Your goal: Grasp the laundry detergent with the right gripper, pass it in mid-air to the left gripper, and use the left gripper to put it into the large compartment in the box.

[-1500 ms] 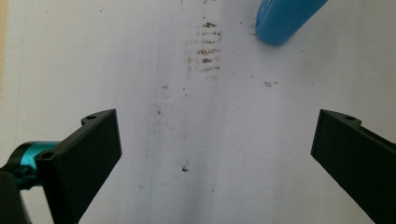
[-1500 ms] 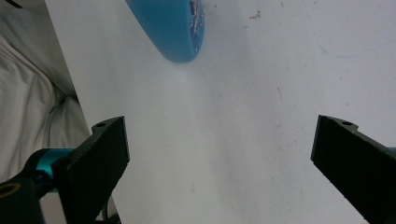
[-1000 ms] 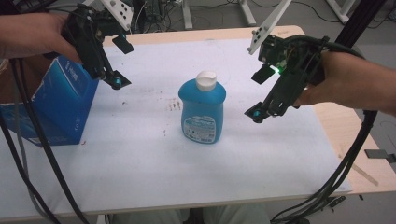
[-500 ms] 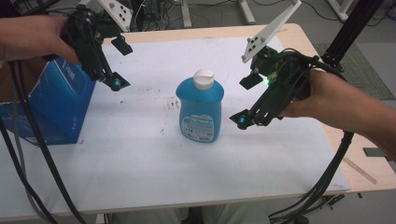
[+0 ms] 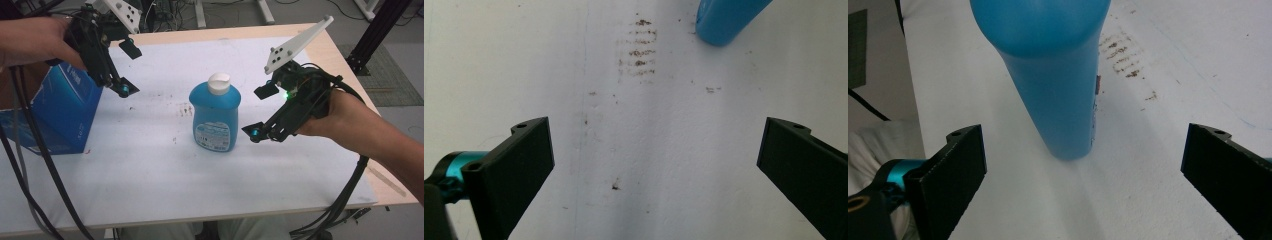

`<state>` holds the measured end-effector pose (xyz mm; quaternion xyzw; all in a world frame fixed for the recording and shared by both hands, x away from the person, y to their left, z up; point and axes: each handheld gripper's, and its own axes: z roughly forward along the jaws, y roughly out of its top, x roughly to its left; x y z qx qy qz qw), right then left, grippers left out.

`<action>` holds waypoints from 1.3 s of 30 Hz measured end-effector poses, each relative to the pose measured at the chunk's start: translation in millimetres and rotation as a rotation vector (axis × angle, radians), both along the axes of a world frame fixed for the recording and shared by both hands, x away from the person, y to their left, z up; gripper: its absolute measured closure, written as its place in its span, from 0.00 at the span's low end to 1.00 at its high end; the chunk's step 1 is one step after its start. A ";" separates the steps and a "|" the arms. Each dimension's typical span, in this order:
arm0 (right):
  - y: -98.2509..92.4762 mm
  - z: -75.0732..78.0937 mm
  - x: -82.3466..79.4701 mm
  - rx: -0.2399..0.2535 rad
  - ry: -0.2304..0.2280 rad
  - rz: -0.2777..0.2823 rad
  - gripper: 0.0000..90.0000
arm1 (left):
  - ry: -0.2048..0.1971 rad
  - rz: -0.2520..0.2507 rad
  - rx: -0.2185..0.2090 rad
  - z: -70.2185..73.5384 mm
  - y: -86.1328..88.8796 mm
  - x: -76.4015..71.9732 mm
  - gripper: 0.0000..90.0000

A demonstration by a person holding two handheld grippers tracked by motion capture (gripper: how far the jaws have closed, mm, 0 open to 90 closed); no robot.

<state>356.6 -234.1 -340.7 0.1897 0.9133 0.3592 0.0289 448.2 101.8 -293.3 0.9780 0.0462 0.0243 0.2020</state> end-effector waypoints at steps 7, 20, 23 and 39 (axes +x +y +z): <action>-1.3 -6.6 -1.5 0.033 -0.003 -0.010 0.04 | -0.001 0.000 0.000 -0.8 -1.0 -0.3 0.02; 12.9 -21.8 2.2 0.071 -0.012 -0.007 0.04 | 0.001 -0.005 0.004 -1.8 -1.2 -0.5 0.02; 16.6 -23.1 3.8 0.082 -0.017 -0.005 0.04 | 0.003 -0.001 0.003 -2.7 -0.7 -0.4 0.02; 33.1 -37.1 7.3 0.150 -0.040 -0.006 0.04 | 0.007 -0.006 0.008 -5.2 -1.5 0.6 0.02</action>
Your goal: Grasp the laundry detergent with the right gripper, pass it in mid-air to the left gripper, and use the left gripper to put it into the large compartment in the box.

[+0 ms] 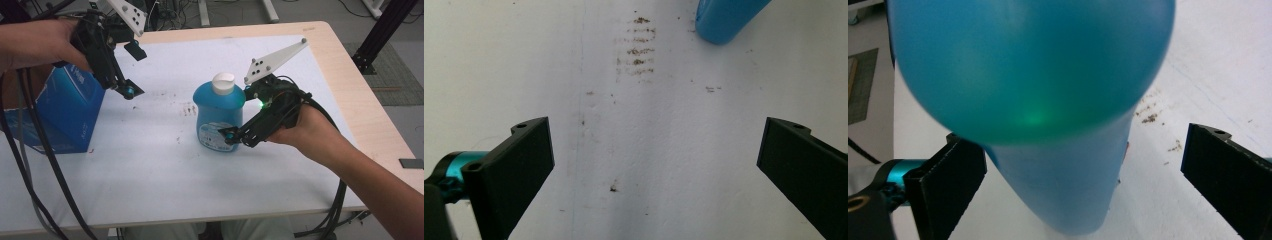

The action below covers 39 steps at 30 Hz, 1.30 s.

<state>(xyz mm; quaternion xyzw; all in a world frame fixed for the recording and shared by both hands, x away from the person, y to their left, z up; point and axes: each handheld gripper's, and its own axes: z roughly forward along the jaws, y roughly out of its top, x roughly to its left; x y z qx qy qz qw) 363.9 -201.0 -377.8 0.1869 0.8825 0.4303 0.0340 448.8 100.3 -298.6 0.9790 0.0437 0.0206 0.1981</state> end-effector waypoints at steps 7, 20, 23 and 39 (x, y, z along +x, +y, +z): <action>1.5 -7.8 -0.4 0.018 -0.002 0.011 0.08 | 0.002 0.004 0.000 -0.2 0.1 -0.2 0.02; 1.4 -15.8 -1.7 0.077 -0.018 0.016 0.20 | 0.002 0.003 0.002 -1.0 -0.4 -0.2 0.02; 1.7 -17.4 -1.6 0.085 -0.014 0.013 0.21 | 0.002 0.002 0.003 -1.0 -0.4 -0.4 0.02; -0.3 -29.0 -0.6 0.139 -0.021 0.010 0.28 | 0.008 -0.002 -0.001 -3.2 0.0 0.5 0.02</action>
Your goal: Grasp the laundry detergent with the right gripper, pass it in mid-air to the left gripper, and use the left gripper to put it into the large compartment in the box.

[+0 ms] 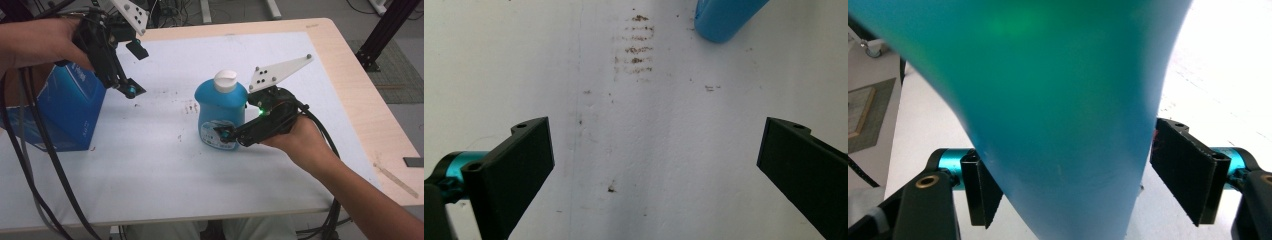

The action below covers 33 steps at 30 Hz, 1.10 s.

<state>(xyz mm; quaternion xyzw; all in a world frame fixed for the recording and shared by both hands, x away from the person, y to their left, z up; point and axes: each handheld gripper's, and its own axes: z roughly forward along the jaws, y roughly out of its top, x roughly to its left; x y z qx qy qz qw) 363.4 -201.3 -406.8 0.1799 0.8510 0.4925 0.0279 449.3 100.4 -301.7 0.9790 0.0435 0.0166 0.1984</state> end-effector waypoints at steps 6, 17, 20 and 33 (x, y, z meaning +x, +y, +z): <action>2.4 -3.1 0.7 0.021 -0.021 0.012 0.32 | 0.006 0.008 0.000 -1.8 0.2 -0.7 0.02; 4.8 -5.4 0.1 0.038 -0.052 0.019 0.40 | 0.008 0.009 0.001 -3.3 0.0 -0.1 0.02; 5.3 -5.9 -0.5 0.040 -0.061 0.029 0.44 | 0.009 0.009 0.002 -3.9 -0.3 -0.3 0.02; 5.7 -5.7 -6.2 0.034 -0.118 0.024 0.51 | 0.012 0.009 0.006 -4.8 -0.6 -0.2 0.02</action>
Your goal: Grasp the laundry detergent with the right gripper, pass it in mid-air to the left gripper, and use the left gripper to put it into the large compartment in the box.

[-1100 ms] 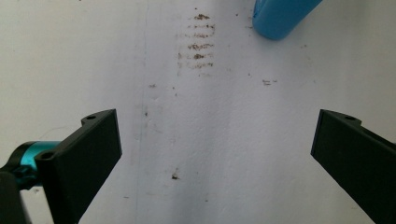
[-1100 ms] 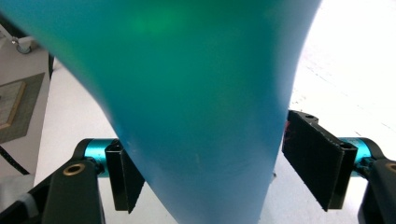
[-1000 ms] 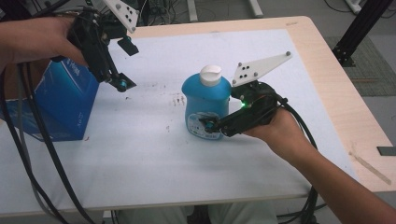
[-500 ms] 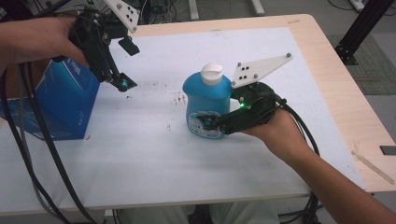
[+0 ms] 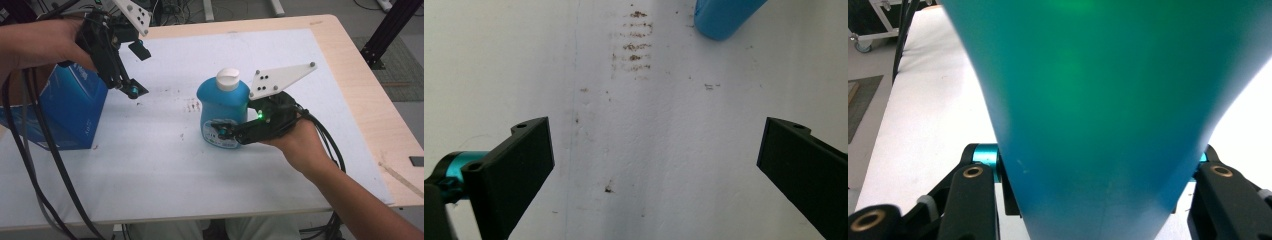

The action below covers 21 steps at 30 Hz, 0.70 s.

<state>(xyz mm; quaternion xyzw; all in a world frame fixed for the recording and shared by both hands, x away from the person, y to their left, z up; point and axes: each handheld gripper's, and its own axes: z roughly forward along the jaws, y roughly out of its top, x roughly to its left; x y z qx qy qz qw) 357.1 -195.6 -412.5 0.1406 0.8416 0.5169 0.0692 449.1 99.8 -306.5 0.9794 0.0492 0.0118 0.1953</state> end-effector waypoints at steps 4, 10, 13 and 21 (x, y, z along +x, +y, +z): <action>0.7 1.2 -1.6 -0.011 -0.019 0.004 0.52 | 0.000 -0.005 0.001 0.4 -1.0 -0.7 0.02; 1.1 6.0 -0.5 -0.009 -0.021 0.013 0.52 | 0.009 -0.017 0.001 3.6 -5.6 -6.1 0.02; 0.2 14.2 0.8 -0.002 -0.029 0.025 0.52 | 0.013 -0.019 -0.006 6.9 -9.2 -10.5 0.02; -0.6 33.0 6.1 -0.011 -0.037 0.064 0.52 | 0.006 -0.035 -0.024 18.0 -16.7 -22.7 0.02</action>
